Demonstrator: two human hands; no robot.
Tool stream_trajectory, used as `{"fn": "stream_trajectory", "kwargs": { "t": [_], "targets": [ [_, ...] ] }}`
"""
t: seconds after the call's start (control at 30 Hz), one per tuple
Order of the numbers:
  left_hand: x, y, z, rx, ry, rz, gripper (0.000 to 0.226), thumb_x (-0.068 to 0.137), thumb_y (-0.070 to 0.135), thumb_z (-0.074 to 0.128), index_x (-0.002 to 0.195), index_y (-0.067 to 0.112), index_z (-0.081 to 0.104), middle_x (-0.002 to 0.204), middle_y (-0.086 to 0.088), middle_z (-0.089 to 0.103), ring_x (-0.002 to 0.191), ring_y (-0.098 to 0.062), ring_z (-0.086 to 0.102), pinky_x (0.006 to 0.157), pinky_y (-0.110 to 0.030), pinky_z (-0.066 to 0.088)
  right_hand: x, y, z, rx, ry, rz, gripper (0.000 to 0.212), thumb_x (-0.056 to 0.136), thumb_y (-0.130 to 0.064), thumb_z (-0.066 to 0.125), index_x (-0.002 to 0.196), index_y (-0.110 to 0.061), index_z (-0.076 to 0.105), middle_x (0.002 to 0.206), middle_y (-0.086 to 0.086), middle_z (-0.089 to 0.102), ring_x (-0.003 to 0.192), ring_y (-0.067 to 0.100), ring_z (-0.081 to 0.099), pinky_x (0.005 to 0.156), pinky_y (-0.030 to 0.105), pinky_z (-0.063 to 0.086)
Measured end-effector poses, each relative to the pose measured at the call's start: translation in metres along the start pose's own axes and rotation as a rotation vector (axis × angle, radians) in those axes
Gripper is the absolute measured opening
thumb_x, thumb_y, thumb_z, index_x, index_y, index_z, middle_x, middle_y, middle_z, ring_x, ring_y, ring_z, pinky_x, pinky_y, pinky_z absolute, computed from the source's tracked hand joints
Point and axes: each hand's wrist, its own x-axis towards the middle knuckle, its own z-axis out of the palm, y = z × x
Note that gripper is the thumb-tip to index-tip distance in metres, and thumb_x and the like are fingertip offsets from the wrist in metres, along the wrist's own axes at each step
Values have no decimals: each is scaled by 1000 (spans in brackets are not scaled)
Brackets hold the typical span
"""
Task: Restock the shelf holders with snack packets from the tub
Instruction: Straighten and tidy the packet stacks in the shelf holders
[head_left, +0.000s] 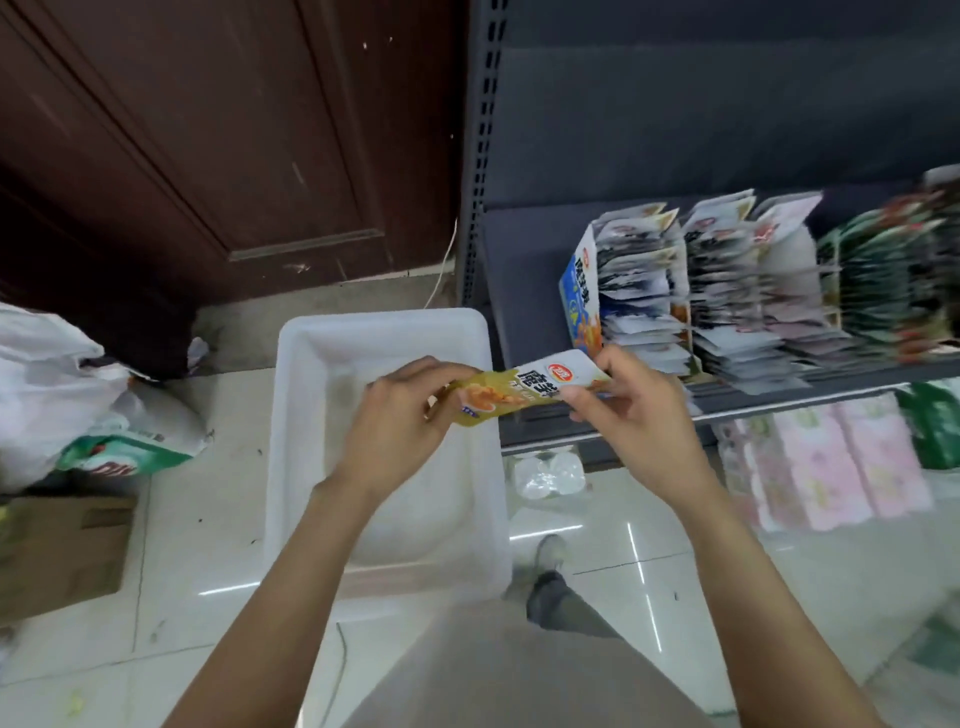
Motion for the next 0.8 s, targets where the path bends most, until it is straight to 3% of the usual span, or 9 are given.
{"fn": "stream_trajectory", "kwargs": {
  "t": [0.07, 0.13, 0.27, 0.33, 0.4, 0.47, 0.57, 0.67, 0.8],
  "targets": [
    [19, 28, 7, 9, 60, 74, 25, 85, 8, 65, 106, 22, 69, 95, 8, 69, 74, -9, 60, 69, -29, 52, -6, 1, -28, 34, 63, -16, 14, 85, -38, 63, 89, -28, 53, 90, -13, 71, 75, 9, 70, 69, 47, 59],
    [37, 55, 18, -29, 188, 104, 29, 86, 10, 65, 113, 21, 66, 103, 8, 67, 88, -2, 59, 80, -20, 48, -13, 3, -60, 70, 164, -64, 15, 85, -43, 62, 93, -33, 55, 95, -14, 71, 80, 10, 71, 69, 47, 59],
    [69, 107, 50, -46, 425, 66, 25, 90, 17, 57, 114, 20, 62, 109, 16, 60, 102, 0, 50, 90, -8, 33, -22, 13, -134, 125, 443, -188, 10, 89, -34, 61, 98, -39, 60, 95, -14, 70, 84, 7, 69, 70, 32, 59],
    [86, 131, 73, -11, 361, 45, 24, 89, 21, 56, 112, 22, 62, 107, 17, 61, 103, -5, 51, 90, -9, 34, -19, 25, -172, 166, 556, -222, 18, 92, -21, 60, 98, -38, 60, 92, -15, 69, 81, 4, 66, 68, 25, 57],
    [105, 150, 101, 104, 229, 43, 27, 87, 22, 59, 114, 22, 62, 111, 10, 63, 108, -14, 52, 95, -22, 38, -6, 37, -208, 176, 621, -219, 24, 94, -12, 58, 97, -36, 59, 91, -16, 68, 82, 4, 64, 70, 27, 56],
    [129, 167, 127, 252, 128, 23, 34, 87, 25, 61, 120, 23, 60, 117, 2, 63, 114, -22, 51, 99, -36, 38, 14, 43, -241, 185, 624, -226, 22, 95, -12, 57, 98, -34, 56, 90, -20, 67, 82, 1, 62, 68, 25, 55],
    [162, 184, 158, 447, 84, 9, 44, 88, 31, 58, 130, 20, 53, 126, -1, 58, 123, -23, 44, 104, -35, 27, 53, 42, -274, 168, 559, -266, 21, 95, -13, 55, 96, -34, 54, 87, -23, 65, 77, -3, 61, 63, 16, 50],
    [184, 188, 176, 661, -30, -63, 58, 89, 41, 56, 140, 21, 38, 131, -1, 54, 126, -23, 39, 104, -37, 25, 94, 40, -289, 151, 449, -264, 12, 96, -9, 54, 100, -21, 54, 86, -18, 61, 71, -5, 59, 57, 14, 49],
    [185, 190, 182, 706, 12, -99, 33, 89, 39, 60, 120, 30, 57, 110, 8, 67, 108, -15, 55, 99, -30, 26, 131, 40, -293, -26, 296, -310, 13, 96, -10, 53, 108, -9, 57, 83, -17, 60, 69, -5, 58, 60, 25, 51]
  ]
}}
